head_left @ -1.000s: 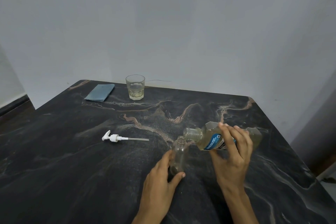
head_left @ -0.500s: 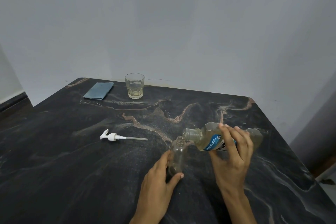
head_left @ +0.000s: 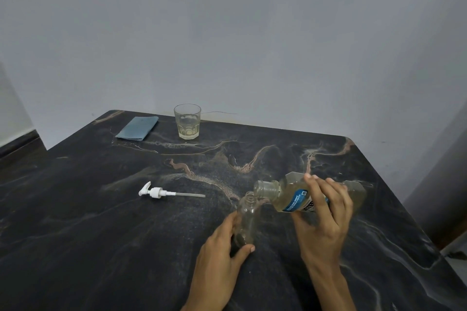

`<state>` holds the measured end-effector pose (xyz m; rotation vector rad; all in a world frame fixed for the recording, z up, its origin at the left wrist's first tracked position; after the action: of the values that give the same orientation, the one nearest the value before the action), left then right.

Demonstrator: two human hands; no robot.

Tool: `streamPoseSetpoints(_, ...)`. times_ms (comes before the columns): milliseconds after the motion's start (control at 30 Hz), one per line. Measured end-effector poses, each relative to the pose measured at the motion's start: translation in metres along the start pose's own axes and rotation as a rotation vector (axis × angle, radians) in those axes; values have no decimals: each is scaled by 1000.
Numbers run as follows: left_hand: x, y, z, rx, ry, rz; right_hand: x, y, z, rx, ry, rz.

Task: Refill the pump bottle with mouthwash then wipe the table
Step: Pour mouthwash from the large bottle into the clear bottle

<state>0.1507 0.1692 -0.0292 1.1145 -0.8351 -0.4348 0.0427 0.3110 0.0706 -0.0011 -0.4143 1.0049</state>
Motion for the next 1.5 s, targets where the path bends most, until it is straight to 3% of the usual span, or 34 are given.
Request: streamPoseSetpoints(1500, 1, 3, 1, 23, 7, 5, 1, -1, 1, 35, 8, -15)
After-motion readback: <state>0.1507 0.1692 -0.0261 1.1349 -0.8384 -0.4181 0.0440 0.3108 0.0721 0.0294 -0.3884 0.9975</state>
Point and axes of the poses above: each hand's wrist, its own z-axis towards the middle knuckle, its own x-axis out of the back of the hand, y = z × x, the point moved 7 cm from there along z, towards the middle knuckle, and after that the axes turned 9 degrees about -z, right-handed, at the moved point
